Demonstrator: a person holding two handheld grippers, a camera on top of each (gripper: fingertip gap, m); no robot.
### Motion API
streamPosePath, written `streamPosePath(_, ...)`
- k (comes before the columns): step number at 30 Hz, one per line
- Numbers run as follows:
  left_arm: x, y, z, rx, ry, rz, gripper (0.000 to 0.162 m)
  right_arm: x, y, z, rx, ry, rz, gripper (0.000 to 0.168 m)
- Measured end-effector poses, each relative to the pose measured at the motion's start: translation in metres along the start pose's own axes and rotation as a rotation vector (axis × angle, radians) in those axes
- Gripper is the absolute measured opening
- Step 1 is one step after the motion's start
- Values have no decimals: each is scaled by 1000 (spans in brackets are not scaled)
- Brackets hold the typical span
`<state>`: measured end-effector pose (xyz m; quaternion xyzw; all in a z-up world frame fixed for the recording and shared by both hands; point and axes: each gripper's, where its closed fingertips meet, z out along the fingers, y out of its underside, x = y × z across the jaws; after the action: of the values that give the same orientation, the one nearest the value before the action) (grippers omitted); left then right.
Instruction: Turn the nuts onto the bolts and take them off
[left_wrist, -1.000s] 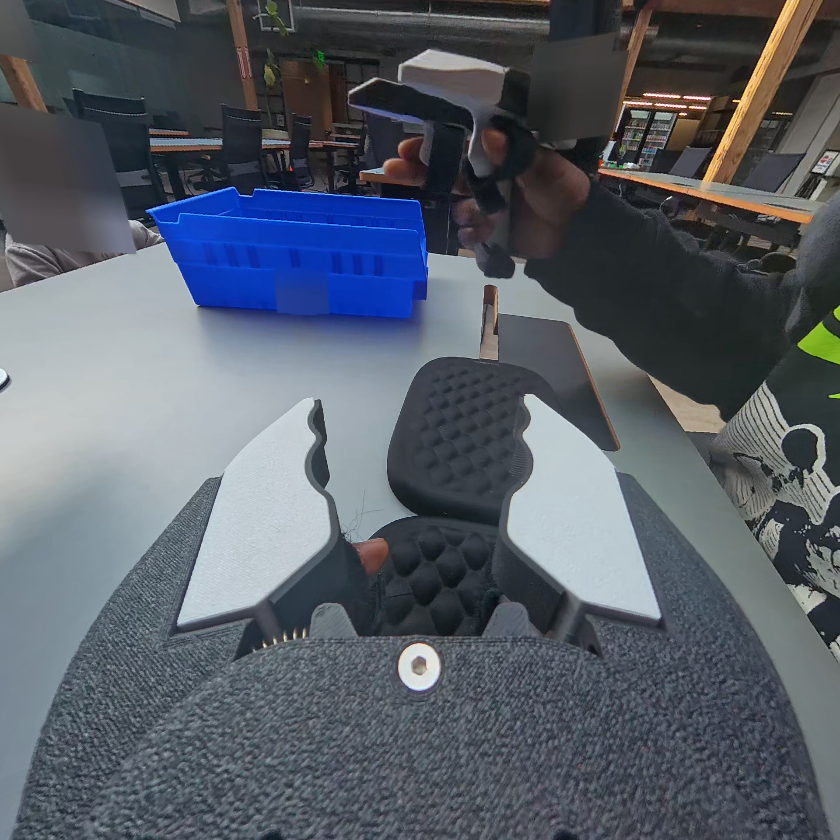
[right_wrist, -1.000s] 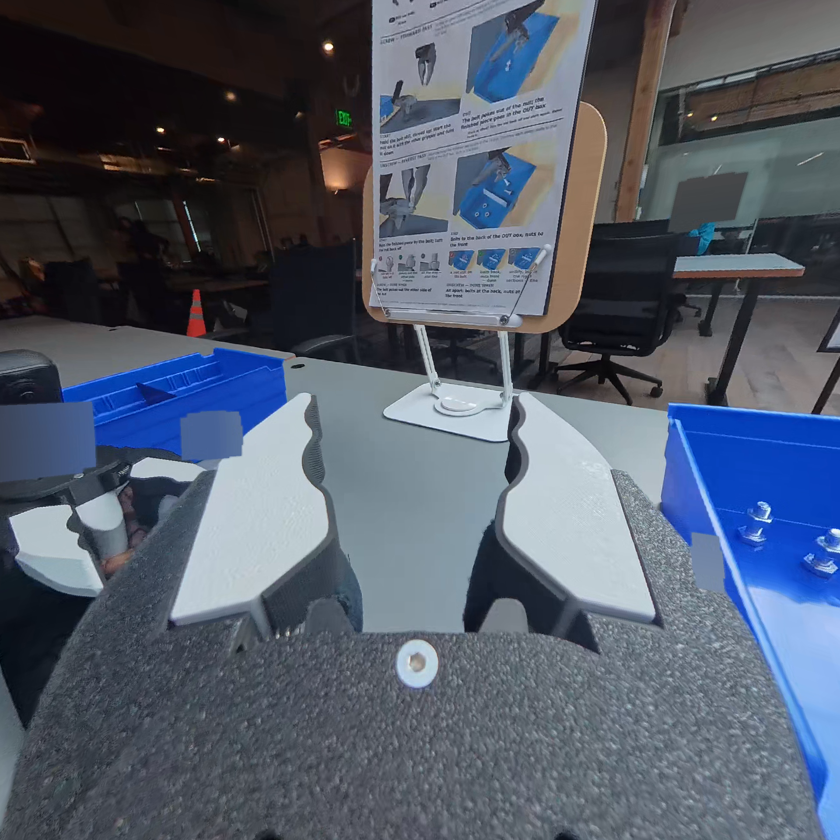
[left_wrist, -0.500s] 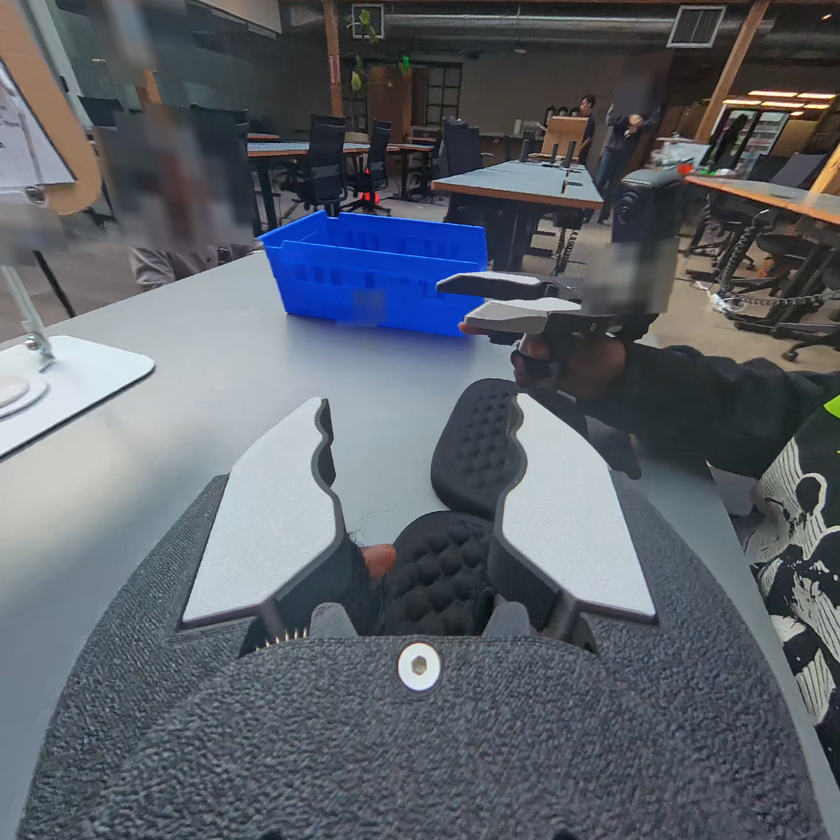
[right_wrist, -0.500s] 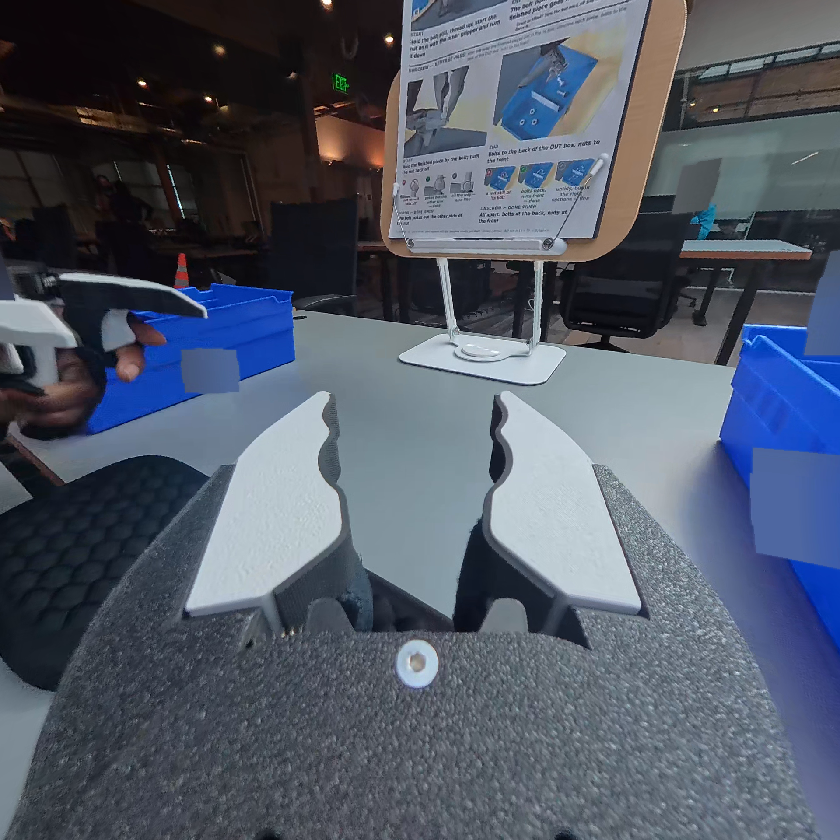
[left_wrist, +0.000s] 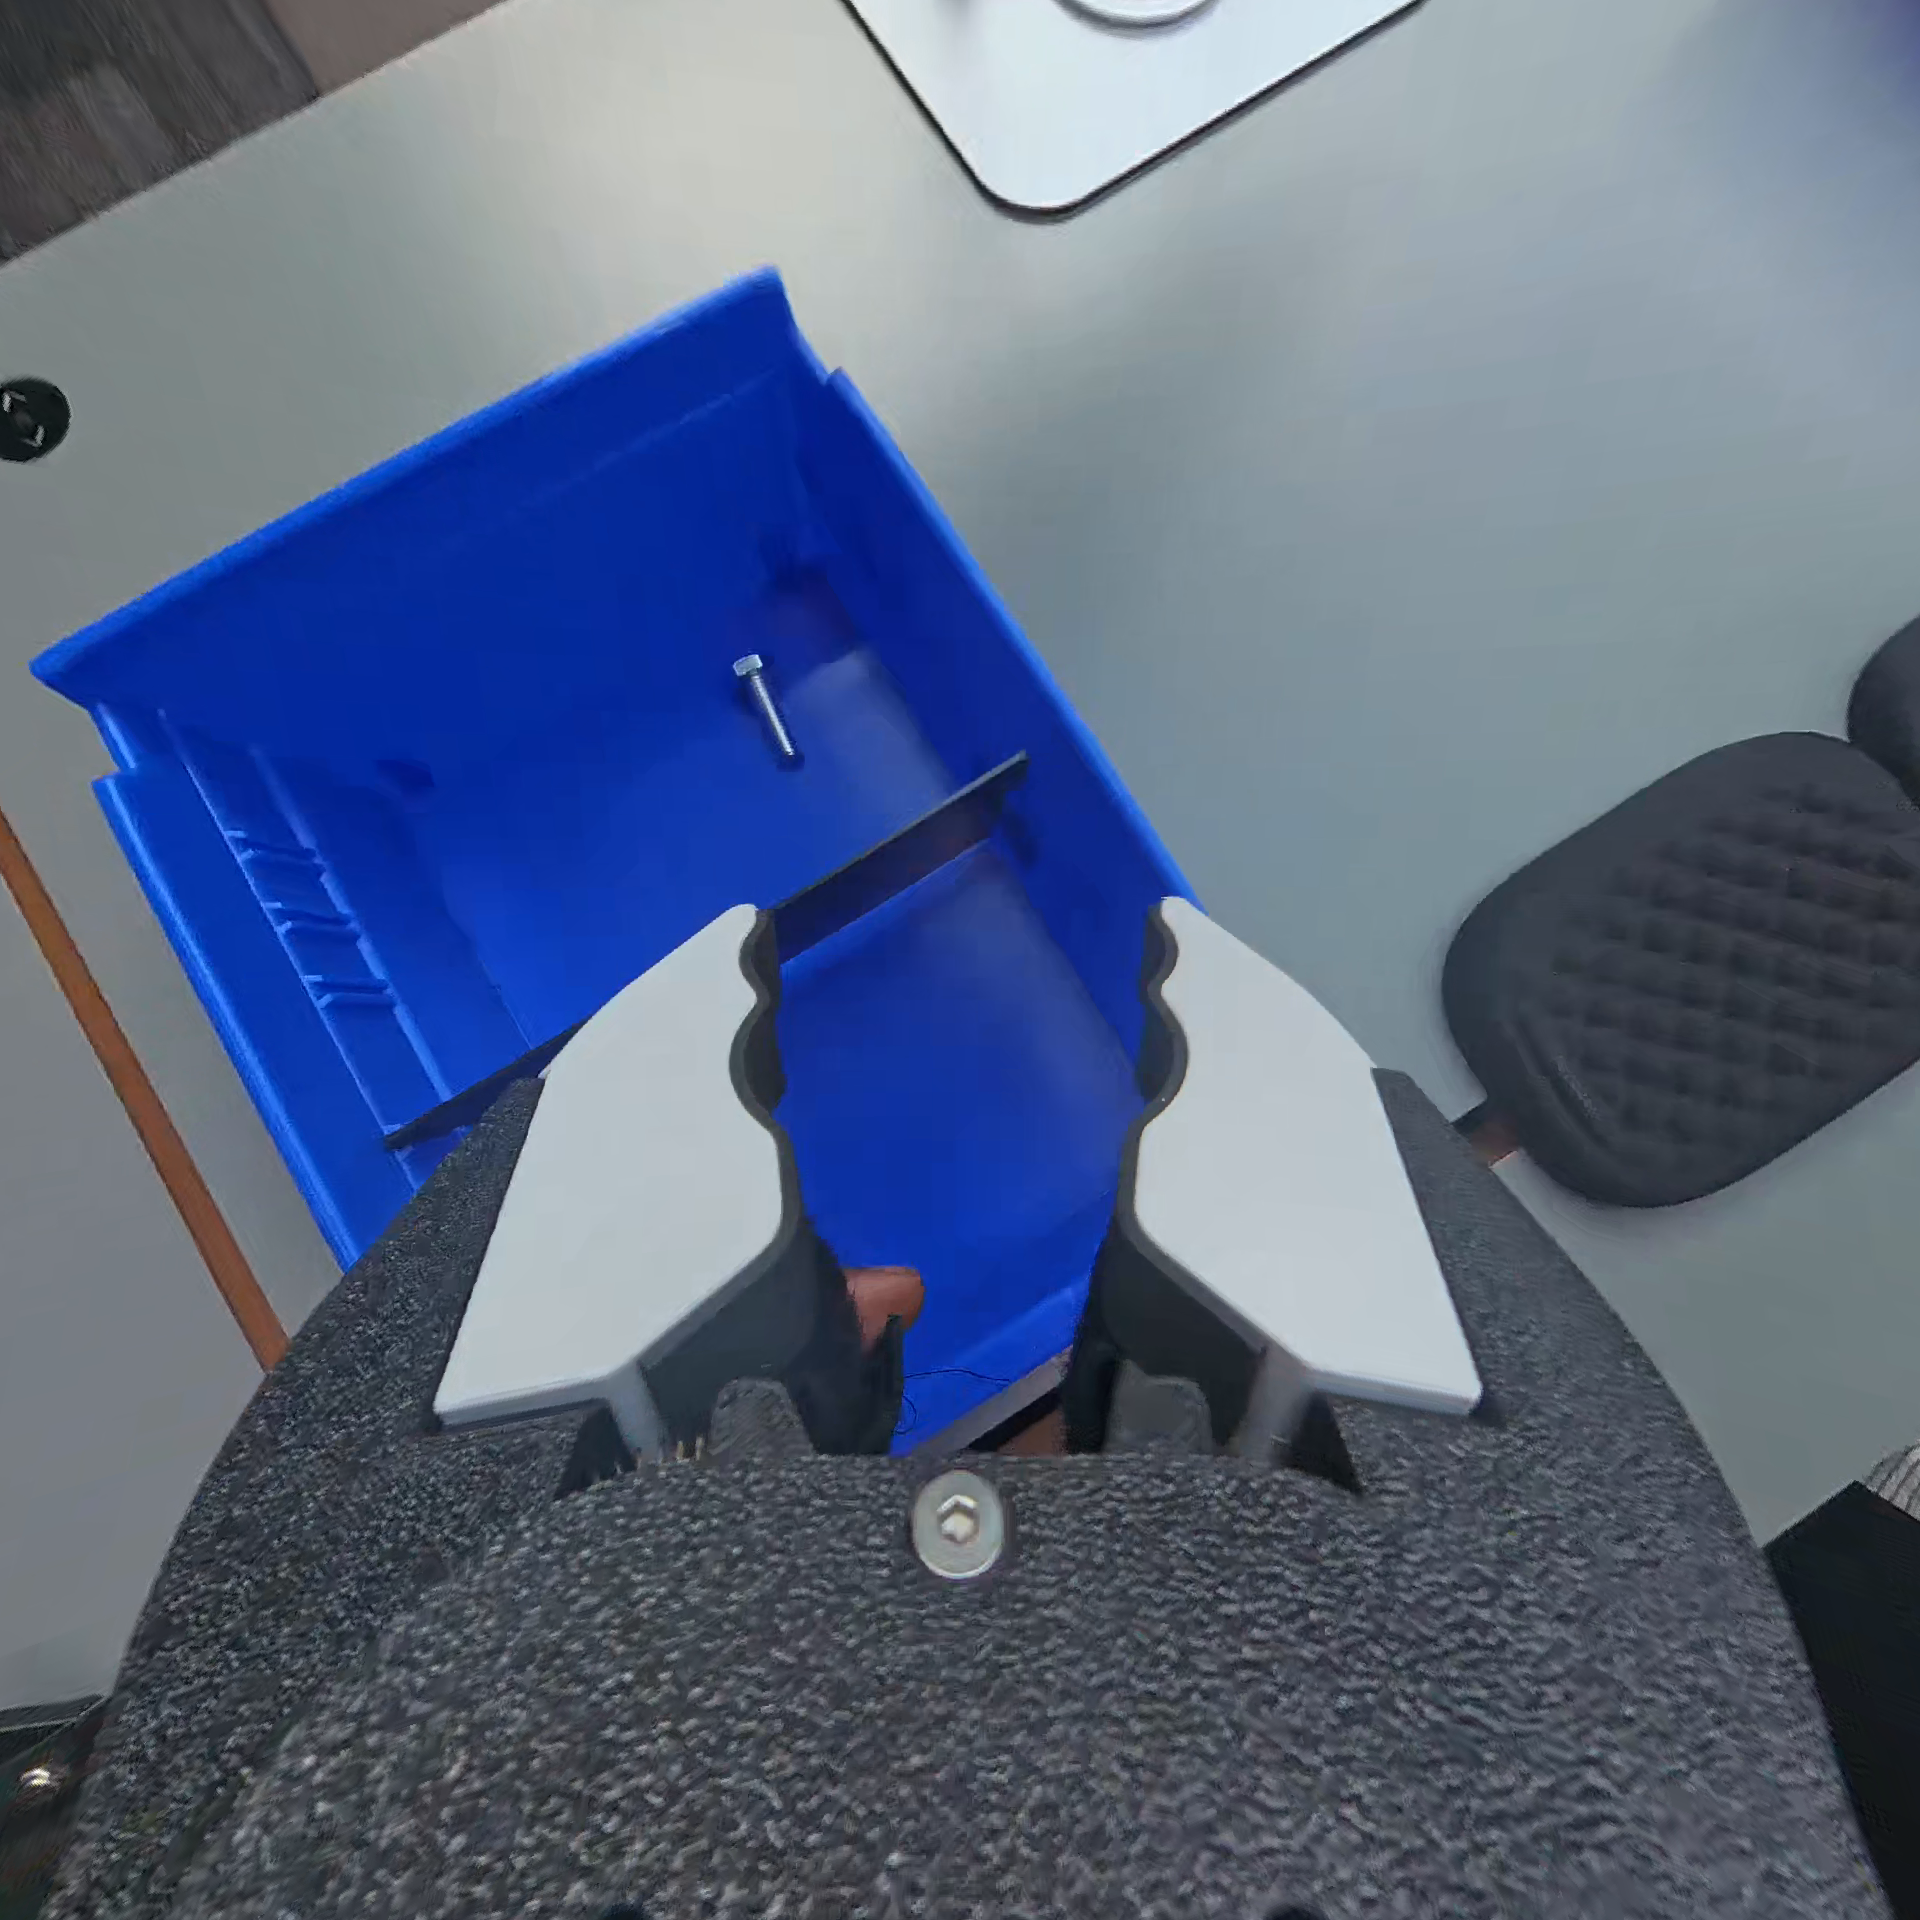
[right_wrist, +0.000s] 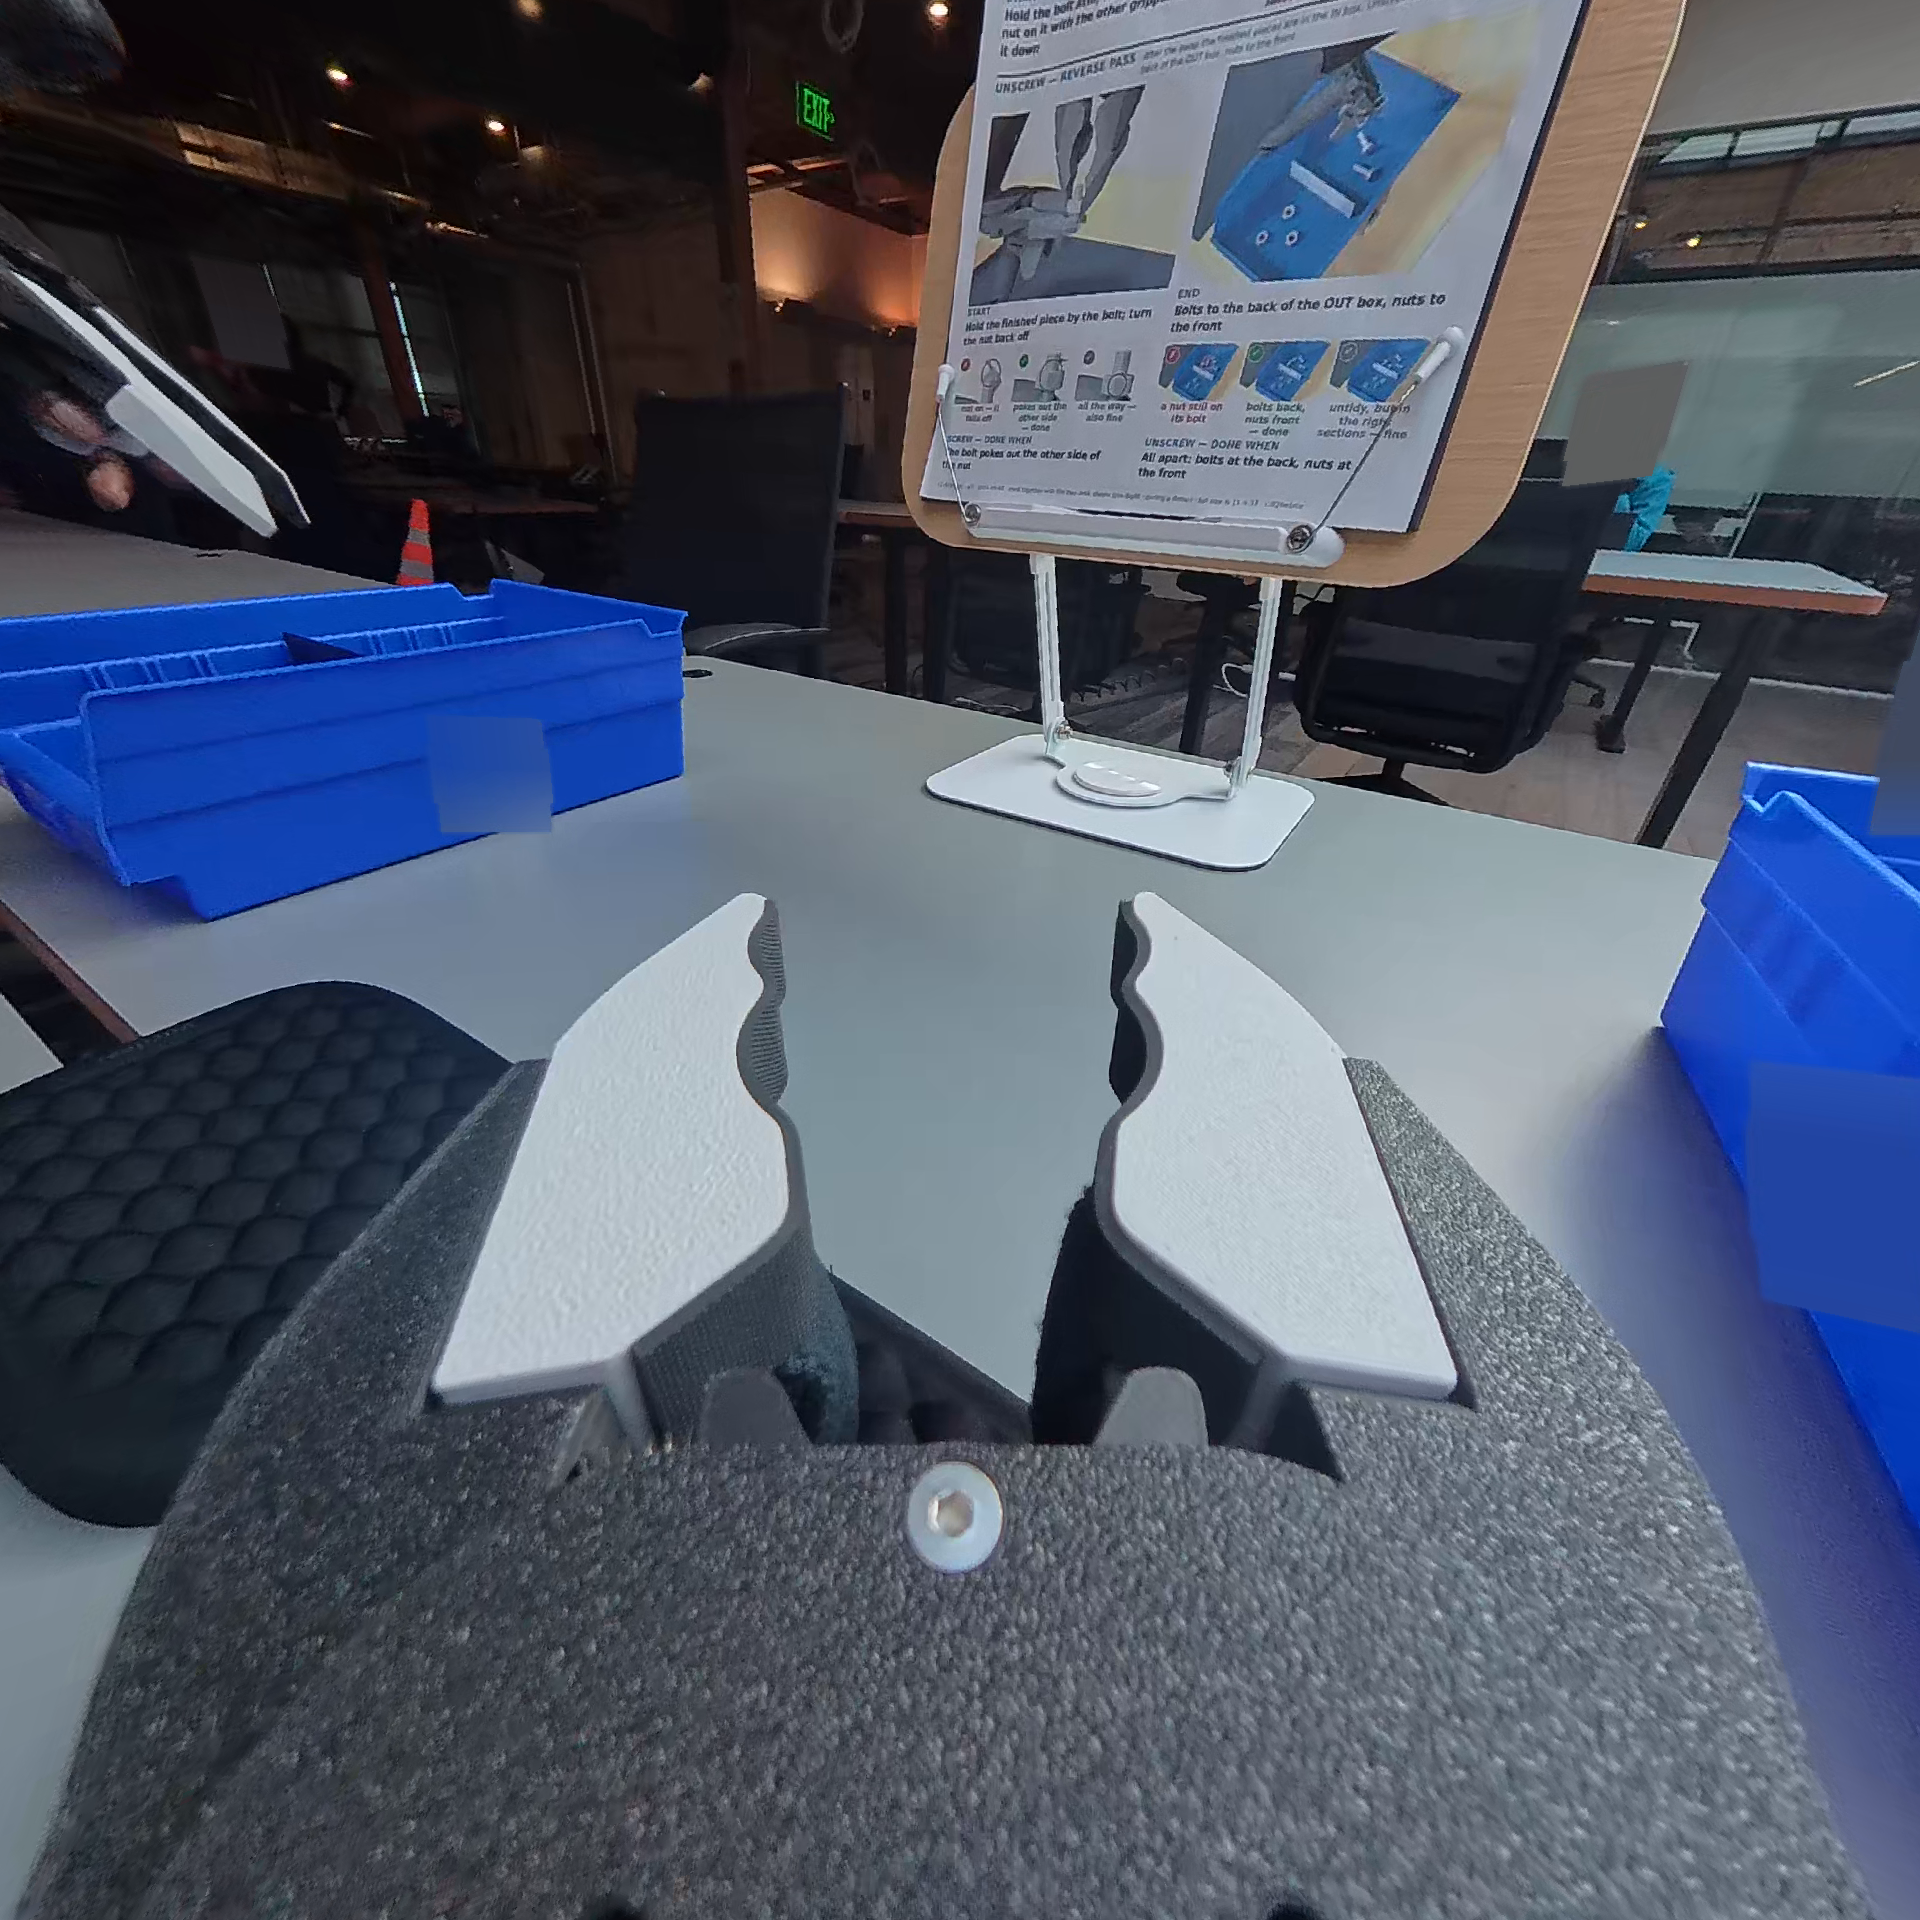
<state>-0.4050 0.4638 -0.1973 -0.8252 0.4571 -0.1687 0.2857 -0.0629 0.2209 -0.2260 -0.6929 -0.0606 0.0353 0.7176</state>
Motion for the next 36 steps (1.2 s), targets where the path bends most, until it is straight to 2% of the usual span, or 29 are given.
streamPosePath(7, -48, -11, 69, -163, 25, -187, 65, 0, 0, 0, 0, 2, -6, 60)
streamPosePath(12, -63, -9, 112, -261, 11, -255, 61, -1, 1, 1, -8, 0, -10, 60)
streamPosePath(17, -67, 3, 139, -379, -23, -268, 55, -1, 1, 1, -8, -3, -8, 60)
streamPosePath(28, -73, 22, 166, -521, -92, -238, 41, 0, 0, 0, -2, -4, 7, 59)
streamPosePath(29, -72, 22, 166, -528, -91, -233, 38, 0, 0, 0, -2, -4, 8, 59)
streamPosePath(32, -70, 27, 167, -561, -77, -221, 13, 1, 0, 0, 4, -3, 9, 59)
streamPosePath(36, -70, 25, 168, -551, -80, -213, 10, 0, -1, -1, 11, -2, 4, 59)
